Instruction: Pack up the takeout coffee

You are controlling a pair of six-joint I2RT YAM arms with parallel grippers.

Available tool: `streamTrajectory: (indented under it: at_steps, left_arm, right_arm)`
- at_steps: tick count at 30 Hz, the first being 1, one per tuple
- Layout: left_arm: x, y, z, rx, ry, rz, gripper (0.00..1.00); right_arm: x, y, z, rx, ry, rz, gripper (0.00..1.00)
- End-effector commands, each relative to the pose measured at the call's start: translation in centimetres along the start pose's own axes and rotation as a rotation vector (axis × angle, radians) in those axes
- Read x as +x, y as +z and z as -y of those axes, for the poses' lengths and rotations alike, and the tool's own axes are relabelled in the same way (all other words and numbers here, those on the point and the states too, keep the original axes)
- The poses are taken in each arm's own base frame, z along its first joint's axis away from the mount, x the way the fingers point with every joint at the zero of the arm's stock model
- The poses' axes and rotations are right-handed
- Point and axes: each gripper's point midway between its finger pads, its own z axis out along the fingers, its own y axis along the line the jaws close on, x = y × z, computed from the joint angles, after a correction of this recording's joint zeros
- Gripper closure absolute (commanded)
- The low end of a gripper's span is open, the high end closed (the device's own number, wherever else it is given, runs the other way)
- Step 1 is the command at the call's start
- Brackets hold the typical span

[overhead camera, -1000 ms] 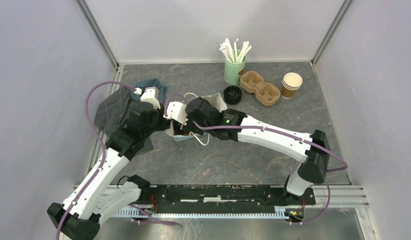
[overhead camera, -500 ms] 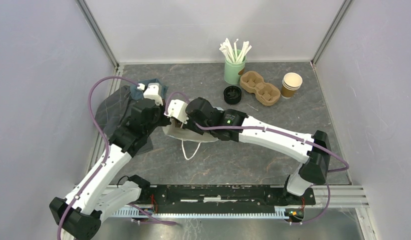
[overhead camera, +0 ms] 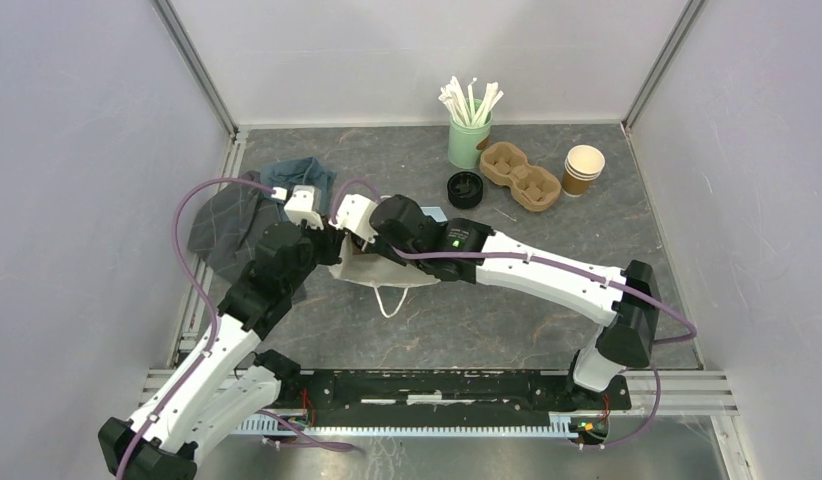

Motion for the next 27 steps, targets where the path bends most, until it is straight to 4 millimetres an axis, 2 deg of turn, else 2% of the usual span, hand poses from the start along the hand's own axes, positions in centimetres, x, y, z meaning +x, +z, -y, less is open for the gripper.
streamTrajectory:
  at_steps: [1,6,9,14,20,27]
  left_arm:
    - [-2.5,-0.5,0.8,0.044,-0.013,0.117,0.98]
    - [-2.3,-0.7,0.9,0.050,-0.029,0.123,0.98]
    - [-2.6,-0.8,1.1,0.059,-0.041,0.125,0.98]
    - [-2.2,-0.8,1.5,0.079,-0.069,0.121,0.98]
    - [-1.5,-1.1,1.4,0.087,-0.076,0.120,0.98]
    - [-1.2,-1.4,1.3,0.094,-0.056,0.125,0.98]
  right_arm:
    - [0.9,0.9,-0.6,0.013,0.054,-0.003,0.68]
    - [2.4,1.7,-1.2,0.041,0.149,-0.007,0.69]
    - [3.2,1.7,-0.2,0.125,0.191,0.004,0.67]
    - [3.1,1.7,1.6,0.237,0.225,0.042,0.64]
    - [4.2,2.2,3.1,0.349,0.234,0.020,0.49]
    - [5.3,3.0,3.8,0.386,0.272,0.024,0.33]
